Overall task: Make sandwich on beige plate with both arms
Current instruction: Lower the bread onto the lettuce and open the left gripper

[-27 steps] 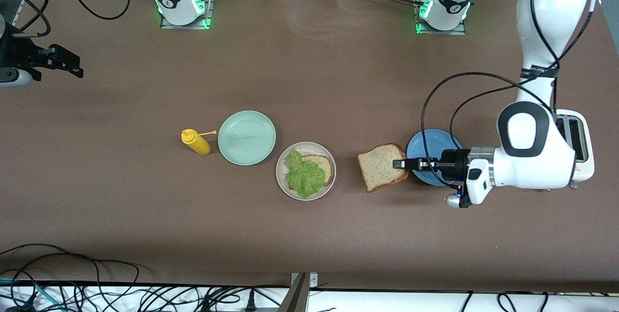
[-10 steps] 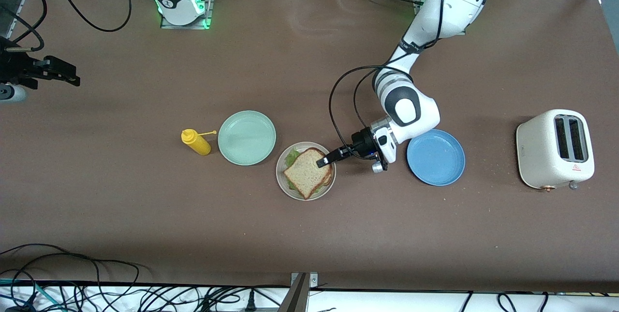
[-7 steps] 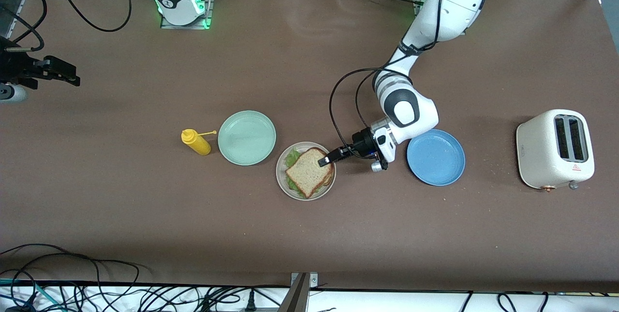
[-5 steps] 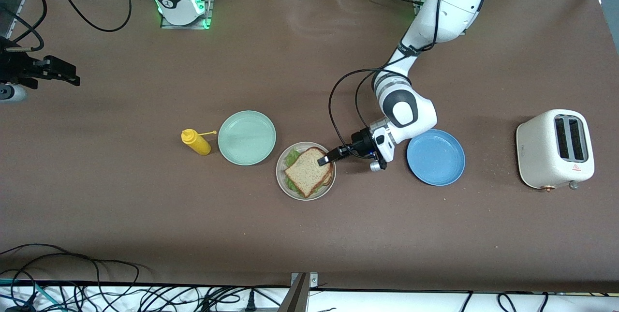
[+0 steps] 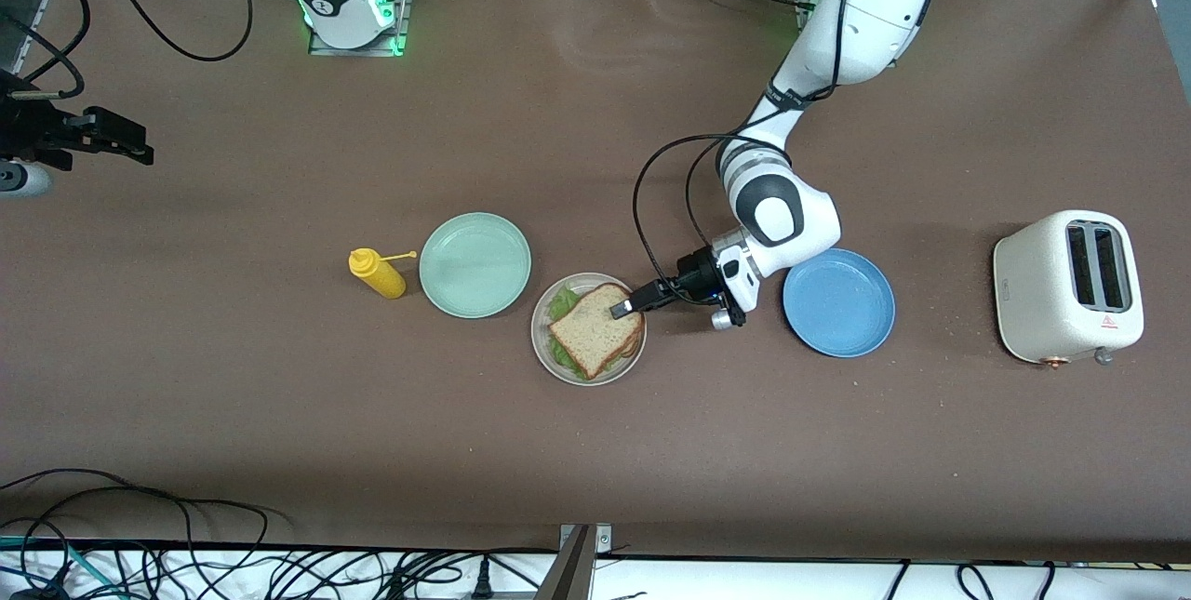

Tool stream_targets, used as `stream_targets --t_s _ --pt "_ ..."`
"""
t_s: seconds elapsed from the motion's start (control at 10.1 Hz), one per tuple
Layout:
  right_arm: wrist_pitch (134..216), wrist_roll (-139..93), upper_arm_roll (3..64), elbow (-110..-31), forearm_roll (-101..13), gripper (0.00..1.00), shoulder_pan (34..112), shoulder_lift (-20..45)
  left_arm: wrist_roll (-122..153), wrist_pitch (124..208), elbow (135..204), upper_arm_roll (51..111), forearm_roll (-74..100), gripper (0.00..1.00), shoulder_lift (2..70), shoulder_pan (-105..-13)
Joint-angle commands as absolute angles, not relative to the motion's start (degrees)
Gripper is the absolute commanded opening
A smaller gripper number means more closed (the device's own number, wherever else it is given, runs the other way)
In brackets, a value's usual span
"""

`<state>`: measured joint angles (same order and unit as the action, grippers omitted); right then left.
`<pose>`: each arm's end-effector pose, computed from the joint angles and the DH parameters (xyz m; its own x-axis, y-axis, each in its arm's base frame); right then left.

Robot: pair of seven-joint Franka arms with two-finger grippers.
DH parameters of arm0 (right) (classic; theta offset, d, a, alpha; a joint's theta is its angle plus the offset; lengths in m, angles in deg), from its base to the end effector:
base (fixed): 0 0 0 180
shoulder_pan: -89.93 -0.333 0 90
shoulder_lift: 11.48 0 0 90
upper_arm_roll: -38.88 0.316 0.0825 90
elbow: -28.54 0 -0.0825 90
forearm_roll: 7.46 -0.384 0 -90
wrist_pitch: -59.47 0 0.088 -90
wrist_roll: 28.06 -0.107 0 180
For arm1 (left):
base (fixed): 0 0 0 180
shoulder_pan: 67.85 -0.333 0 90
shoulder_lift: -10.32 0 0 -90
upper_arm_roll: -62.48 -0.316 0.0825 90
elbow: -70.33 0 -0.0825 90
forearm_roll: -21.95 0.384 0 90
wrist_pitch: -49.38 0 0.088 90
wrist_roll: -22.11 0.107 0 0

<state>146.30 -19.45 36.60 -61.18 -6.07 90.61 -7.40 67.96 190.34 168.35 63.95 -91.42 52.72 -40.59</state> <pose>0.5669 -0.0313 0.5824 0.9875 0.0972 -0.1240 0.0990 -0.9950 0.0086 0.5889 -0.3201 0.1604 0.9177 0.3914 -0.0686 0.2258 -0.3715 0.9006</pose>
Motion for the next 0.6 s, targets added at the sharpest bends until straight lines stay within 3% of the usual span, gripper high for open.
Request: stream_targets --t_s 0.0,0.5 --pt "145.3 -19.5 36.9 -60.5 -7.1 1.00 91.2 -7.6 68.8 193.5 168.2 64.0 -87.0 1.00 52.4 -40.9" --pt "145.2 -19.4 36.9 -60.6 -7.1 1.00 91.2 -7.7 67.8 195.4 169.5 62.7 -81.1 1.00 50.2 -42.0"
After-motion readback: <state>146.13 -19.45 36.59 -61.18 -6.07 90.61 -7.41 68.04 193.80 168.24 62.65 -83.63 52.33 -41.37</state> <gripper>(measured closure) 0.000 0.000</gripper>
